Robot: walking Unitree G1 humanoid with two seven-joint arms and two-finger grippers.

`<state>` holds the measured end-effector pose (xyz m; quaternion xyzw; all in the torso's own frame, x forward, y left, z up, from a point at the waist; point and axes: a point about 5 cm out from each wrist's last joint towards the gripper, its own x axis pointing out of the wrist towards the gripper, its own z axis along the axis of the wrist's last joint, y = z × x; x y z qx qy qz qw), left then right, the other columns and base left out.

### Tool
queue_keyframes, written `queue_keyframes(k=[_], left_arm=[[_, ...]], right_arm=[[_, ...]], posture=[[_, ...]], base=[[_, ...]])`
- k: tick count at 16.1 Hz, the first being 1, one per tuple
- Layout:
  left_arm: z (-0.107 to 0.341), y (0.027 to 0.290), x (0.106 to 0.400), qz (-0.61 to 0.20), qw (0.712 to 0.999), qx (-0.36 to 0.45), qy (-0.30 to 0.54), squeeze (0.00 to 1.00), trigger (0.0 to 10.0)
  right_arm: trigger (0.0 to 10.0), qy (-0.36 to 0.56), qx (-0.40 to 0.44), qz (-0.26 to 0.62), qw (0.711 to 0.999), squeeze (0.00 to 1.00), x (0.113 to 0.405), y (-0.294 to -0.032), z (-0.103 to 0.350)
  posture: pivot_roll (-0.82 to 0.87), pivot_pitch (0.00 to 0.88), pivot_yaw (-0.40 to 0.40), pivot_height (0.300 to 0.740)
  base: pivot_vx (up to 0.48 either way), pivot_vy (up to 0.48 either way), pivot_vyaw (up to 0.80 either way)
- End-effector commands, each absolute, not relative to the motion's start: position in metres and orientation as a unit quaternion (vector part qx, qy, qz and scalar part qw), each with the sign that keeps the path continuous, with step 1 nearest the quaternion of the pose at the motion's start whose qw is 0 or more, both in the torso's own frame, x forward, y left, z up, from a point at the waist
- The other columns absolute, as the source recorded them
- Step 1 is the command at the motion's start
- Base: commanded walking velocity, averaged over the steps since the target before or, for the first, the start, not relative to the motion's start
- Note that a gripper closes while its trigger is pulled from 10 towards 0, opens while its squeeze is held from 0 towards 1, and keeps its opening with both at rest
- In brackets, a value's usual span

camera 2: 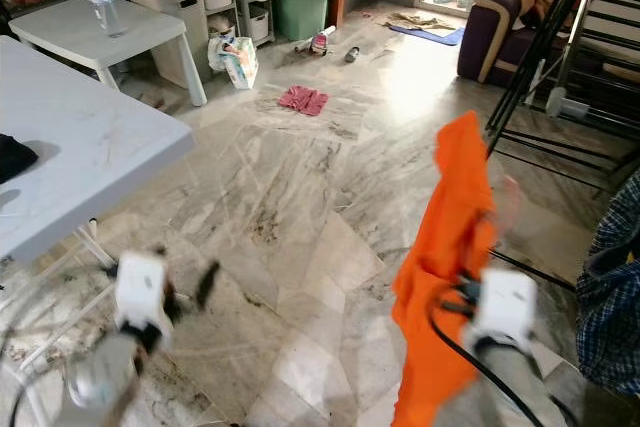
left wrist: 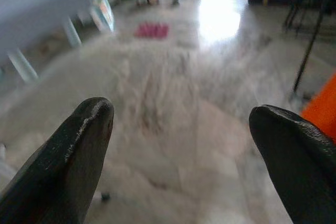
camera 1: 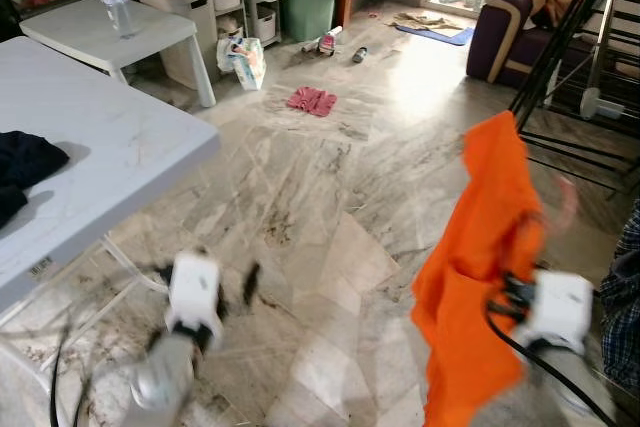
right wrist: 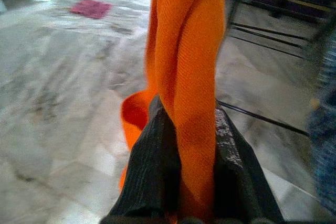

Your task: Hang hanger

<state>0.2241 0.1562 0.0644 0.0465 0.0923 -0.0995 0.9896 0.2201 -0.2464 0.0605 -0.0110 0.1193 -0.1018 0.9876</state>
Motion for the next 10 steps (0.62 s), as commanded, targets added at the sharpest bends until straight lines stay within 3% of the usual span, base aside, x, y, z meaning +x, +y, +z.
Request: queue_keyframes(k=[1, 6, 10], left_arm=[[0.063, 0.155, 0.230, -0.108, 0.988, 0.053, 0.095, 0.00, 10.0], [0.107, 0.145, 0.273, -0.142, 0.988, 0.052, 0.034, 0.00, 10.0], [0.099, 0.133, 0.261, -0.135, 0.990, 0.025, 0.042, 0.00, 10.0]], right_arm=[[10.0, 0.104, -0.014, -0.117, 0.988, 0.00, 0.223, -0.249, 0.064], [10.0, 0.074, -0.017, -0.106, 0.991, 0.00, 0.228, -0.235, 0.078], [10.0, 0.073, -0.041, -0.090, 0.992, 0.00, 0.237, -0.244, 0.081]], posture=[[0.00, 0.066, 0.003, 0.740], [-0.01, 0.075, 0.038, 0.740], [0.01, 0.058, -0.034, 0.740]], base=[[0.000, 0.000, 0.00], [0.000, 0.000, 0.00], [0.000, 0.000, 0.00]])
